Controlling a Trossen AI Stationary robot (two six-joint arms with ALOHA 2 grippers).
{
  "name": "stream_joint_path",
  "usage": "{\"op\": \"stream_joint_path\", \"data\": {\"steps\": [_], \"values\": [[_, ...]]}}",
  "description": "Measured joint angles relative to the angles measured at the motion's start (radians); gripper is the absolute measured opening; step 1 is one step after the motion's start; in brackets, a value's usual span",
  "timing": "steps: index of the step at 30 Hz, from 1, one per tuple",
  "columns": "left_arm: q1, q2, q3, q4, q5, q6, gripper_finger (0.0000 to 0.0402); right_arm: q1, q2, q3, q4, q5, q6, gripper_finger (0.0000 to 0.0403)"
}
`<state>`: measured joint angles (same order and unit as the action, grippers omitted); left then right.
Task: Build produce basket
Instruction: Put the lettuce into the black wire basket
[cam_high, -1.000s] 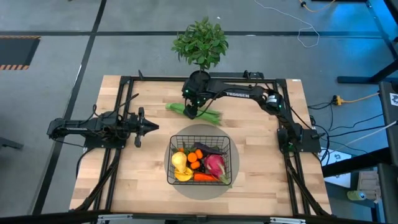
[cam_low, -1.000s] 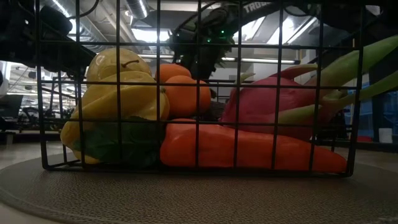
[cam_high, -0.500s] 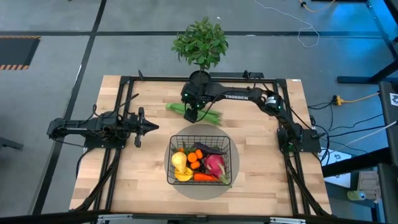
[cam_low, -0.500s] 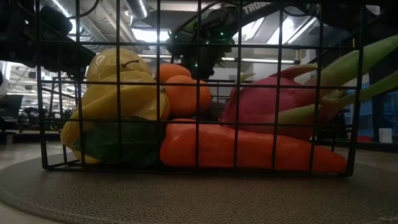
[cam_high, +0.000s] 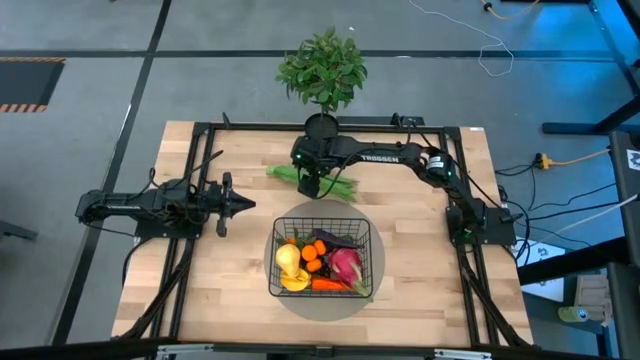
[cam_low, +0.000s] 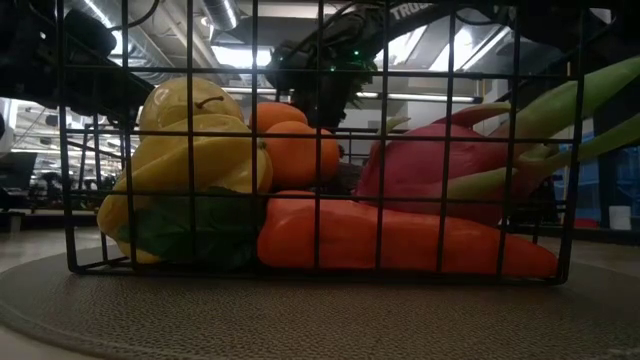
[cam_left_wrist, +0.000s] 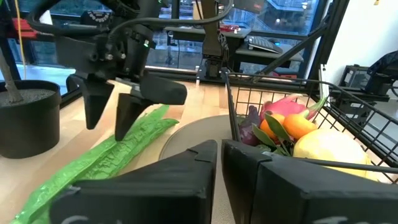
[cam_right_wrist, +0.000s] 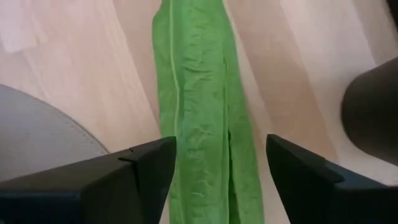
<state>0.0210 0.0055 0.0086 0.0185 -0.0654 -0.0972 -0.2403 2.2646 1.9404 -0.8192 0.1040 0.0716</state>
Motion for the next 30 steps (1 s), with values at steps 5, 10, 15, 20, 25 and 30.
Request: {"op": "stream_joint_path", "data": {"steps": [5, 10, 15, 20, 25, 30], "values": [[0.000, 0.000, 0.000, 0.000, 0.000, 0.000, 0.0024, 0.003, 0.009, 0.000, -0.015, -0.012, -0.001, 0.0237], [0.000, 0.000, 0.000, 0.000, 0.000, 0.000, 0.0030, 0.002, 0.048, 0.000, -0.024, -0.026, -0.002, 0.0237], [0.000, 0.000, 0.000, 0.000, 0.000, 0.000, 0.0028, 0.003, 0.068, 0.001, -0.021, -0.027, 0.003, 0.0237], [0.000, 0.000, 0.000, 0.000, 0.000, 0.000, 0.0020, 0.001, 0.072, 0.001, -0.018, -0.032, 0.010, 0.0237], [0.000, 0.000, 0.000, 0.000, 0.000, 0.000, 0.0012, 0.001, 0.073, 0.001, -0.018, -0.071, 0.046, 0.0237], [0.000, 0.000, 0.000, 0.000, 0.000, 0.000, 0.0004, 0.002, 0.077, 0.001, -0.017, -0.073, 0.057, 0.0237]]}}
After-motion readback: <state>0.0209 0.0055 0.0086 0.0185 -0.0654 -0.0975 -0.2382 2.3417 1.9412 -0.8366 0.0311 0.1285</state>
